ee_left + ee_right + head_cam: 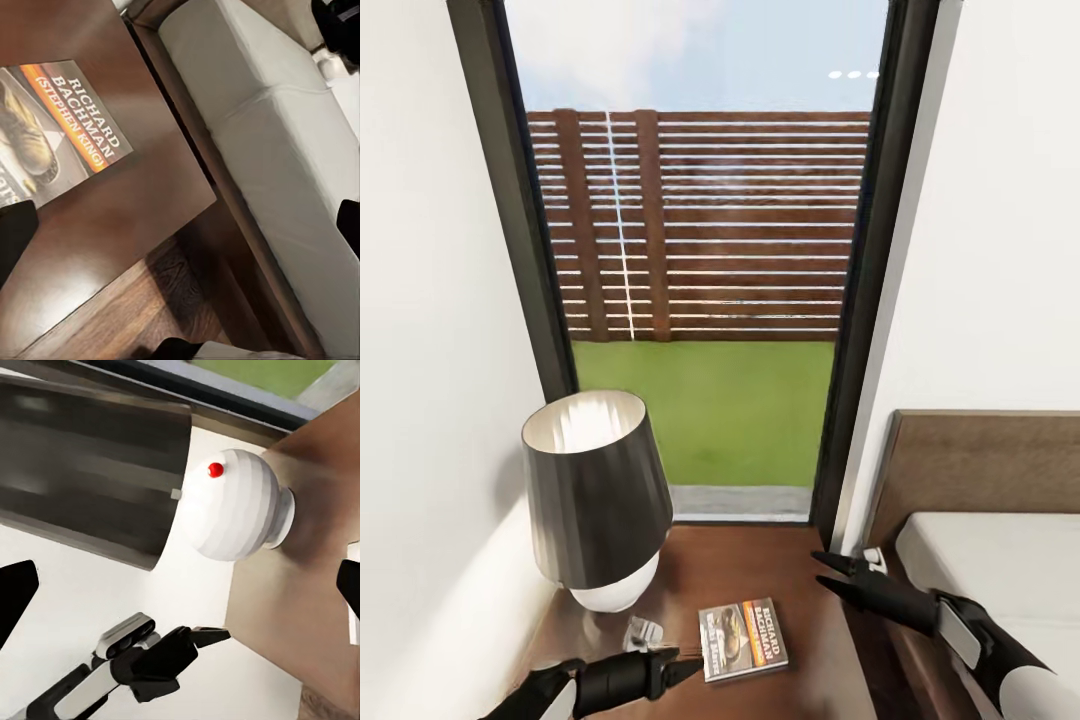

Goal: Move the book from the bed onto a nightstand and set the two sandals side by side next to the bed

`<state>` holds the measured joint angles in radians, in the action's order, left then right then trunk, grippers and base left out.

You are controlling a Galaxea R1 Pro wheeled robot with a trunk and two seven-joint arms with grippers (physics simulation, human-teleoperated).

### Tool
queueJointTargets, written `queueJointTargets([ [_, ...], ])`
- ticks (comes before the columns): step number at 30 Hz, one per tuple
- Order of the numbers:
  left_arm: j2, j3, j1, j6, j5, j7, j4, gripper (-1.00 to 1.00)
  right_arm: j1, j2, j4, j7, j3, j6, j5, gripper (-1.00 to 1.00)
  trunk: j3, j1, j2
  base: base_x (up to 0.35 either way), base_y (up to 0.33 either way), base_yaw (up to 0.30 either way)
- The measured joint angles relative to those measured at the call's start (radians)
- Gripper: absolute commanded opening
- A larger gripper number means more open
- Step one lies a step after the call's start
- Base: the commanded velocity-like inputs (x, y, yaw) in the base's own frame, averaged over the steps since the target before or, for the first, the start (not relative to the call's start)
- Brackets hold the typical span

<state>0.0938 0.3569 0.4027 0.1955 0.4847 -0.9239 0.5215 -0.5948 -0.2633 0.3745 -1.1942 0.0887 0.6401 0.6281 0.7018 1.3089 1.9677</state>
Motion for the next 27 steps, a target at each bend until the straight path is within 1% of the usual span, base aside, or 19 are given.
queueJointTargets([
  [2, -0.008, 0.013, 0.0, -0.027, -0.004, 0.001, -0.022, 1.0, 0.001, -0.003, -0.001, -0.005, 0.0, -0.001, -0.001, 1.0, -0.006, -0.008, -0.014, 0.0, 0.0, 0.0],
  [4, -0.011, 0.018, 0.0, -0.037, -0.005, 0.001, -0.038, 1.0, 0.001, -0.003, -0.002, -0.007, 0.0, -0.002, -0.002, 1.0, -0.013, -0.015, -0.028, 0.0, 0.0, 0.0],
  [7, -0.013, 0.021, 0.0, -0.045, -0.007, 0.001, -0.068, 1.0, 0.003, -0.005, -0.017, -0.008, 0.001, -0.01, -0.021, 1.0, -0.022, -0.027, -0.049, 0.0, 0.0, 0.0],
  [9, -0.013, 0.023, 0.0, -0.051, -0.008, 0.001, -0.092, 1.0, 0.003, -0.005, -0.052, -0.008, 0.002, -0.033, -0.067, 1.0, -0.028, -0.034, -0.063, 0.0, 0.0, 0.0],
  [10, -0.013, 0.023, 0.0, -0.054, -0.008, 0.002, -0.098, 1.0, 0.003, -0.005, -0.064, -0.008, 0.001, -0.042, -0.081, 1.0, -0.031, -0.038, -0.07, 0.0, 0.0, 0.0],
  [11, -0.013, 0.023, 0.0, -0.063, -0.009, 0.002, -0.108, 1.0, 0.003, -0.006, -0.086, -0.008, 0.002, -0.062, -0.109, 1.0, -0.034, -0.042, -0.077, 0.0, 0.0, 0.0],
  [12, -0.013, 0.023, 0.0, -0.068, -0.009, 0.002, -0.113, 1.0, 0.003, -0.006, -0.097, -0.009, 0.002, -0.074, -0.123, 1.0, -0.038, -0.046, -0.084, 0.0, 0.0, 0.0],
  [13, -0.013, 0.024, 0.0, -0.081, -0.009, 0.002, -0.123, 1.0, 0.003, -0.005, -0.118, -0.009, 0.002, -0.097, -0.147, 1.0, -0.041, -0.05, -0.091, 0.0, 0.0, 0.0],
  [15, -0.014, 0.024, 0.0, -0.099, -0.009, 0.002, -0.14, 1.0, 0.003, -0.006, -0.143, -0.009, 0.002, -0.127, -0.173, 1.0, -0.047, -0.058, -0.105, 0.0, 0.0, 0.0],
  [18, -0.019, 0.024, 0.0, -0.126, -0.008, 0.002, -0.178, 1.0, 0.003, -0.006, -0.174, -0.008, 0.001, -0.155, -0.197, 1.0, -0.056, -0.069, -0.126, 0.0, 0.0, 0.0],
  [22, -0.025, 0.023, 0.0, -0.146, -0.008, 0.002, -0.198, 1.0, 0.003, -0.006, -0.222, -0.007, 0.002, -0.171, -0.205, 1.0, -0.069, -0.084, -0.154, 0.0, 0.0, 0.0],
  [24, -0.029, 0.023, 0.0, -0.15, -0.008, 0.002, -0.202, 1.0, 0.003, -0.006, -0.255, -0.006, 0.002, -0.205, -0.215, 1.0, -0.075, -0.092, -0.168, 0.0, 0.0, 0.0],
  [26, -0.034, 0.024, -0.001, -0.153, -0.019, 0.002, -0.214, 1.0, 0.003, -0.006, -0.29, -0.006, 0.002, -0.281, -0.243, 1.0, -0.081, -0.1, -0.182, 0.0, 0.0, 0.0],
  [27, -0.039, 0.025, -0.001, -0.154, -0.031, 0.003, -0.229, 1.0, 0.003, -0.006, -0.3, -0.006, 0.002, -0.315, -0.263, 1.0, -0.085, -0.104, -0.189, 0.0, 0.0, 0.0],
])
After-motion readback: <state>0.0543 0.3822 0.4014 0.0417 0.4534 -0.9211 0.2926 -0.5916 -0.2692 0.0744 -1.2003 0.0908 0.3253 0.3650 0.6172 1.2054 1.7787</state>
